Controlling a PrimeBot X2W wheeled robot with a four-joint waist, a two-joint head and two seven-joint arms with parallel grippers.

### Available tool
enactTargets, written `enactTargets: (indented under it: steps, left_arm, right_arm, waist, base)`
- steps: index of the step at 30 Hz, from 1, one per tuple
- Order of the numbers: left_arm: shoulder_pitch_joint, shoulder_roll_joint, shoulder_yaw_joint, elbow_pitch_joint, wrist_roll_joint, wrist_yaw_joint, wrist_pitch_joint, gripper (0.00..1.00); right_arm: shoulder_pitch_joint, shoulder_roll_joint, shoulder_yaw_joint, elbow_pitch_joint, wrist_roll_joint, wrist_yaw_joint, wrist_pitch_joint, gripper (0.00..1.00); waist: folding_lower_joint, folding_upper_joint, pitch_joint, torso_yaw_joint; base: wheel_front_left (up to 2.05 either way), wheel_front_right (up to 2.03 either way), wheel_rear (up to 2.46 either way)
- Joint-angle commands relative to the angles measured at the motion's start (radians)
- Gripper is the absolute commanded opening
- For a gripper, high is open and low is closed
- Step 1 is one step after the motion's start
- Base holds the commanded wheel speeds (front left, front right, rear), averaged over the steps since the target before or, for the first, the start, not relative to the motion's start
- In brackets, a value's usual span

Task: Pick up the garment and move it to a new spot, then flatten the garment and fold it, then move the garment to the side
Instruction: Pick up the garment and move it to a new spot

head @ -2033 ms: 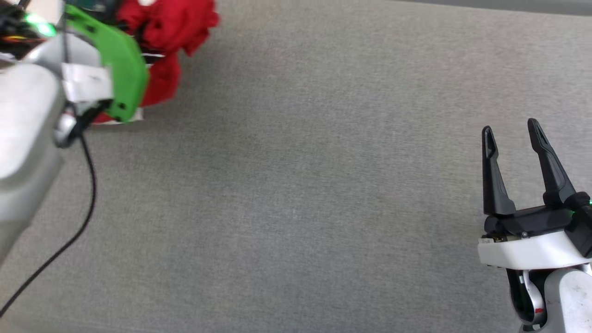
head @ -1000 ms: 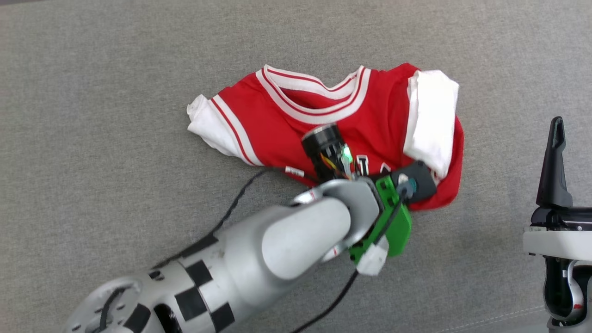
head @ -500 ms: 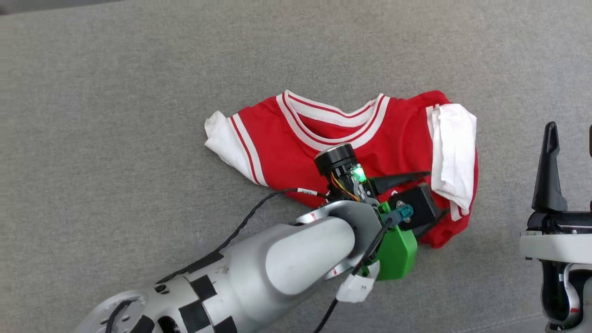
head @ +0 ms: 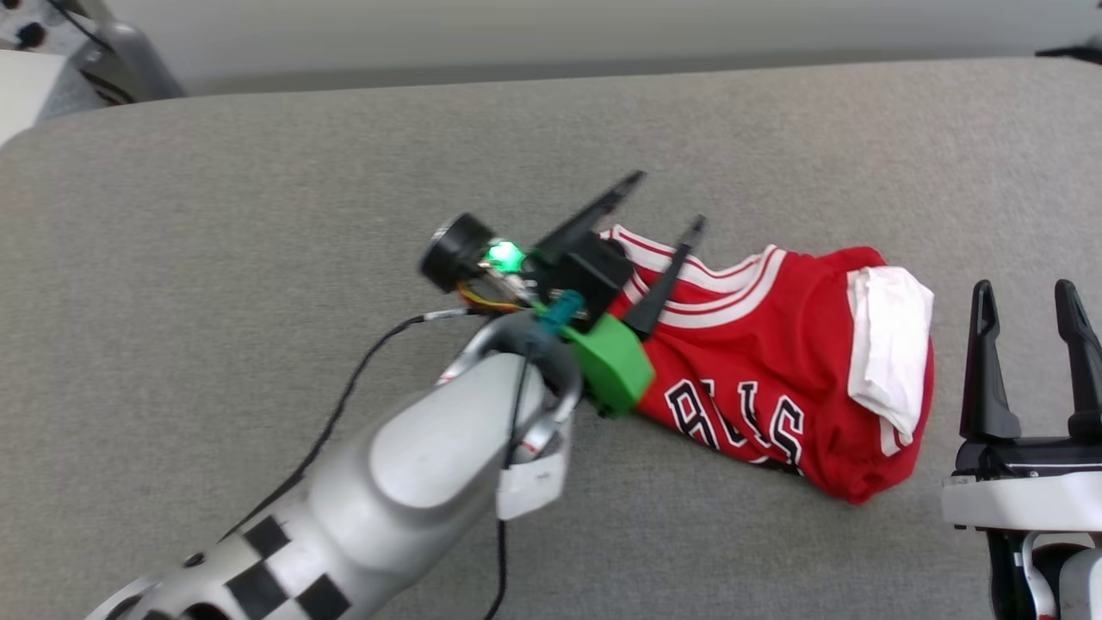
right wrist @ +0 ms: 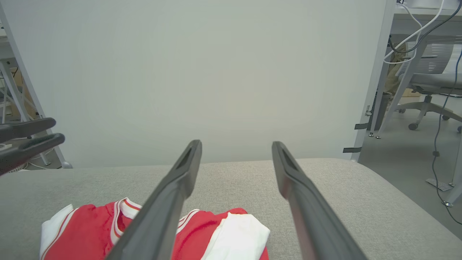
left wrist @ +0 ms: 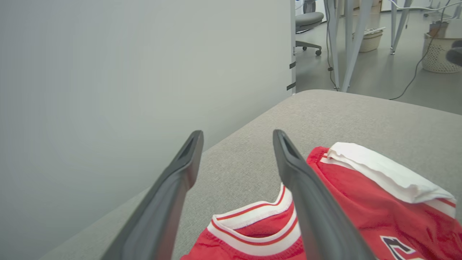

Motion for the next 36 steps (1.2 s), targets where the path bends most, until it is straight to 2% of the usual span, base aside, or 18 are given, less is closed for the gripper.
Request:
enactTargets:
  steps: [1,6,8,12,16,19,25,36]
  left_arm:
    - [0.034,0.021,0.026,-0.021,0.007,0.024,-0.005,1.0]
    - [0.165,0.111,0.199,-0.157,0.045,0.121,-0.006,1.0]
    - [0.225,0.138,0.268,-0.2,0.056,0.147,-0.006,1.0]
    - [0.348,0.174,0.394,-0.263,0.073,0.168,-0.006,1.0]
    - [0.467,0.181,0.514,-0.308,0.098,0.172,-0.006,1.0]
    - [0.552,0.17,0.588,-0.331,0.12,0.159,-0.006,1.0]
    - [0.705,0.122,0.719,-0.36,0.18,0.106,-0.006,1.0]
    - [0.854,0.022,0.863,-0.369,0.276,-0.012,-0.006,1.0]
  right_arm:
    - [0.014,0.001,0.005,-0.005,-0.007,-0.001,-0.009,1.0]
    - [0.031,0.001,0.025,-0.007,-0.018,-0.001,-0.009,1.0]
    - [0.035,0.001,0.034,-0.005,-0.022,-0.001,-0.009,1.0]
    - [0.044,0.001,0.048,-0.002,-0.034,-0.001,-0.009,1.0]
    - [0.055,0.001,0.061,0.015,-0.033,-0.001,-0.009,1.0]
    - [0.064,0.001,0.073,0.031,-0.031,-0.001,-0.009,1.0]
    - [0.081,0.001,0.087,0.059,-0.024,-0.001,-0.009,1.0]
    - [0.133,0.001,0.086,0.111,-0.012,-0.001,-0.009,1.0]
  waist:
    - [0.0001,0.0,-0.057,0.059]
    - [0.0001,0.0,-0.077,0.09]
    - [0.0001,0.0,-0.084,0.098]
    - [0.0001,0.0,-0.094,0.111]
    - [0.0001,0.0,-0.102,0.117]
    - [0.0001,0.0,-0.11,0.117]
    - [0.0001,0.0,-0.132,0.107]
    - [0.0001,0.0,-0.164,0.099]
  base:
    - [0.0,0.0,0.0]
    - [0.0,0.0,0.0]
    - [0.0,0.0,0.0]
    - [0.0,0.0,0.0]
    - [0.0,0.0,0.0]
    - [0.0,0.0,0.0]
    - [0.0,0.0,0.0]
    - [0.0,0.0,0.0]
